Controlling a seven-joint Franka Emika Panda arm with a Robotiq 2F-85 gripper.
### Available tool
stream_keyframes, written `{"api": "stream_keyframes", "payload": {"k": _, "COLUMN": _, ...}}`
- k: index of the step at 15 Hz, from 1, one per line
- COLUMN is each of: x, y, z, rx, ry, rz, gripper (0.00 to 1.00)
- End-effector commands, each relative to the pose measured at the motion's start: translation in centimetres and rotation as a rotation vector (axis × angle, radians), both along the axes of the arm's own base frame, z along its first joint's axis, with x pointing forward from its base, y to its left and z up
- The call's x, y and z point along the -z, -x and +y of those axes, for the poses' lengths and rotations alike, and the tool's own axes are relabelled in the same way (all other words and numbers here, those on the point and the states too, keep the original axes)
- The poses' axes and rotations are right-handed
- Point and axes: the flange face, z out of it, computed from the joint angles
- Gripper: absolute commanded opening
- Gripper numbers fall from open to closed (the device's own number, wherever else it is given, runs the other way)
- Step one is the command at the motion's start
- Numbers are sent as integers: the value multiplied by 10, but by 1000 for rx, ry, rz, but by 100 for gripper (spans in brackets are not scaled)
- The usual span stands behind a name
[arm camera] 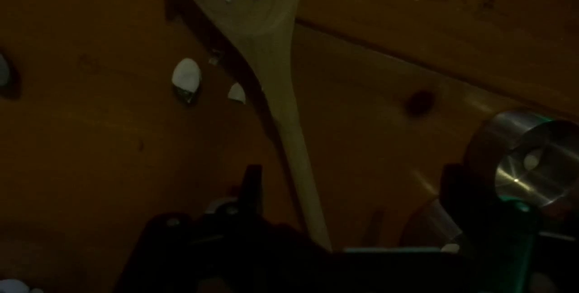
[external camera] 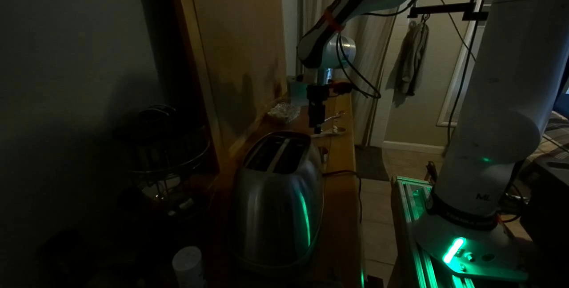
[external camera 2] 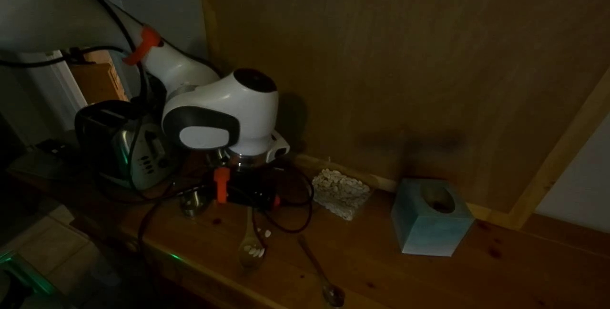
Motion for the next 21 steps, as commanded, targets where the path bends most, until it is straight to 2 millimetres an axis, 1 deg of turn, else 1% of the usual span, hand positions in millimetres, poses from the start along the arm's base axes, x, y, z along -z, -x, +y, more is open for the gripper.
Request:
{"api": "stream_keyframes", "payload": {"k": 1, "x": 4, "y": -2, "z": 8, "rx": -39, "ry": 15, "rz": -24, "gripper": 100}}
{"api": "stream_keyframes", "payload": {"k": 5, "x": 8, "y": -10, "z": 19, "rx": -133, "ry": 51, "rz": -90, "gripper": 100}}
{"api": "stream_keyframes", "payload": {"k": 7, "x": 9, "y": -14, "z": 22, "rx": -170, "ry": 69, "rz": -113, "gripper": 100}}
{"api": "stream_keyframes", "payload": {"k": 13, "x": 17, "y": -20, "z": 22, "rx": -237, "ry": 86, "rz": -143, "gripper": 100}}
{"api": "stream_keyframes", "payload": {"k": 14, "x": 18, "y": -21, "z": 22, "rx": -244, "ry": 87, "rz": -144, "gripper": 90}}
{"api": "stream_keyframes", "payload": {"k": 15, "x": 20, "y": -21, "z": 22, "rx": -254, "ry": 89, "rz": -145, "gripper": 72}}
{"api": "stream_keyframes", "payload": {"k": 17, "x": 23, "y": -23, "z": 23, "rx": -269, "ry": 90, "rz": -147, "gripper": 59}}
{"api": "stream_keyframes", "payload": {"k": 18, "x": 25, "y": -24, "z": 23, "rx": -274, "ry": 89, "rz": -145, "gripper": 51}}
{"api": "stream_keyframes", "payload": {"k": 19, "x": 27, "y": -25, "z": 23, "rx": -278, "ry": 90, "rz": -145, "gripper": 85}}
{"api": "stream_keyframes", "payload": {"k": 21, "x": 30, "y": -27, "z": 25, "rx": -286, "ry": 88, "rz": -148, "gripper": 91}}
